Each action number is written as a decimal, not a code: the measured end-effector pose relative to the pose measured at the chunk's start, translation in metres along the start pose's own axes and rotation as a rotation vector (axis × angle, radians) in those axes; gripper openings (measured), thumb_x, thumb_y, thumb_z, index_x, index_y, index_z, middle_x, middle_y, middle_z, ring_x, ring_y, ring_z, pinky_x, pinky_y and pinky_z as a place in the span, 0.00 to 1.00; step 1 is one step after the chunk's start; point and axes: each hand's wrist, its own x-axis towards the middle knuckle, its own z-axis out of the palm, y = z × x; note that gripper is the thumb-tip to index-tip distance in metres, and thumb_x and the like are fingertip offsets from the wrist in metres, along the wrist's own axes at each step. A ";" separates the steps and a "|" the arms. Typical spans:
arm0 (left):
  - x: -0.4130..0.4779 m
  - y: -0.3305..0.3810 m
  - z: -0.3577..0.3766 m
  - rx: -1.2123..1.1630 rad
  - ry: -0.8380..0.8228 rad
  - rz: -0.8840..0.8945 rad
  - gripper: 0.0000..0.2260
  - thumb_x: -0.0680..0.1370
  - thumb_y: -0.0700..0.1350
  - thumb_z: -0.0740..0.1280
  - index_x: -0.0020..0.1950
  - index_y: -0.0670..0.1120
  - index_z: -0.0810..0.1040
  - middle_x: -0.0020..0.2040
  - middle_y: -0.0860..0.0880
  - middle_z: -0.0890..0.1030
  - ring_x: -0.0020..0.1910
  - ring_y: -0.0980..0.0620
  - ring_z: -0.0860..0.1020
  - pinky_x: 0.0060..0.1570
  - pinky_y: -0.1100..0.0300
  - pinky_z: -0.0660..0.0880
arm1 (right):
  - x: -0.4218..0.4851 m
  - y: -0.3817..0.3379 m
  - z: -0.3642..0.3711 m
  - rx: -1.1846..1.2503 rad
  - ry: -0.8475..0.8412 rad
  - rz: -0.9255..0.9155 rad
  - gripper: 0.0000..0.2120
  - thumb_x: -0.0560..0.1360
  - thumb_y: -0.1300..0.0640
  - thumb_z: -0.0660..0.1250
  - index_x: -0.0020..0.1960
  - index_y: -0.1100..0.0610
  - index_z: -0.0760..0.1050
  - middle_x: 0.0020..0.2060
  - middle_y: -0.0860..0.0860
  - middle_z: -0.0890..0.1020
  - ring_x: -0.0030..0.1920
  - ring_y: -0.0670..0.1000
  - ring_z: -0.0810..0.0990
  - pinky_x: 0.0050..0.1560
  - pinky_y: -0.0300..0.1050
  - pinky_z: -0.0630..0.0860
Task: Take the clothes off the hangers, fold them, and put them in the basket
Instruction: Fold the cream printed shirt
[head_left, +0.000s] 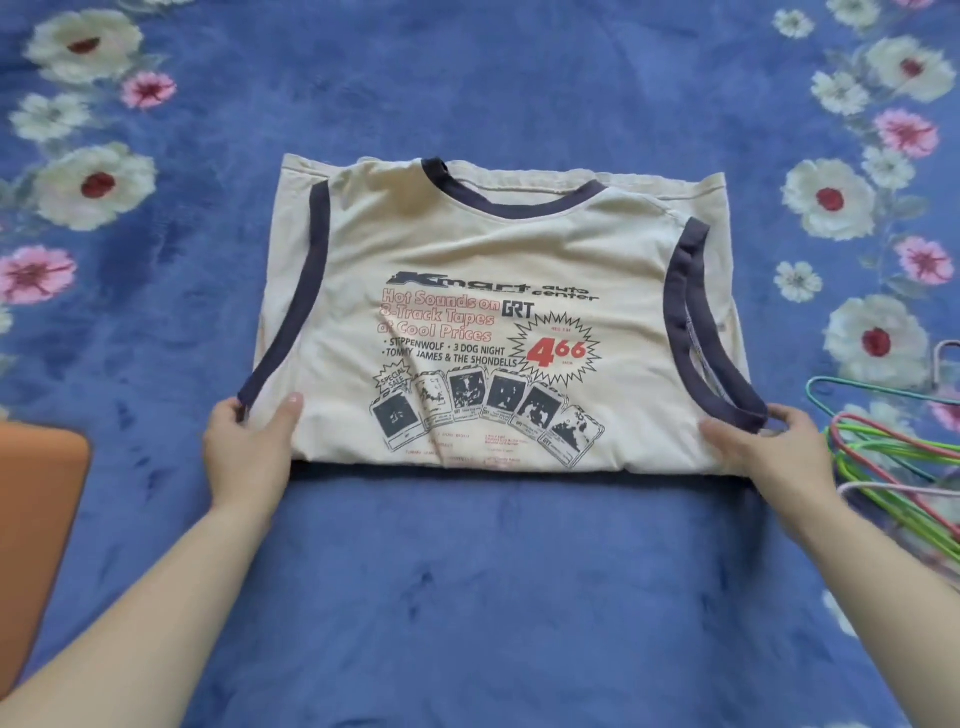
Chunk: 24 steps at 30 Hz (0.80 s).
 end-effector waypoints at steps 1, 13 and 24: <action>-0.002 0.001 0.000 -0.034 0.013 0.005 0.14 0.77 0.48 0.69 0.55 0.39 0.75 0.50 0.46 0.78 0.46 0.51 0.73 0.40 0.65 0.70 | -0.004 0.000 -0.004 0.106 -0.017 0.021 0.22 0.69 0.60 0.77 0.59 0.66 0.75 0.42 0.54 0.82 0.41 0.52 0.78 0.38 0.37 0.78; -0.103 -0.082 -0.108 0.054 0.034 -0.045 0.16 0.83 0.52 0.60 0.50 0.39 0.73 0.52 0.37 0.76 0.53 0.40 0.74 0.48 0.55 0.64 | -0.102 0.105 -0.069 0.122 -0.279 0.285 0.04 0.77 0.58 0.68 0.50 0.58 0.77 0.37 0.53 0.78 0.34 0.48 0.74 0.34 0.41 0.69; -0.169 -0.189 -0.182 0.195 -0.179 -0.220 0.22 0.71 0.48 0.77 0.60 0.47 0.71 0.54 0.47 0.78 0.50 0.47 0.78 0.51 0.54 0.73 | -0.184 0.167 -0.063 -0.294 -0.025 0.132 0.16 0.68 0.64 0.69 0.54 0.56 0.70 0.48 0.57 0.78 0.47 0.58 0.75 0.43 0.49 0.70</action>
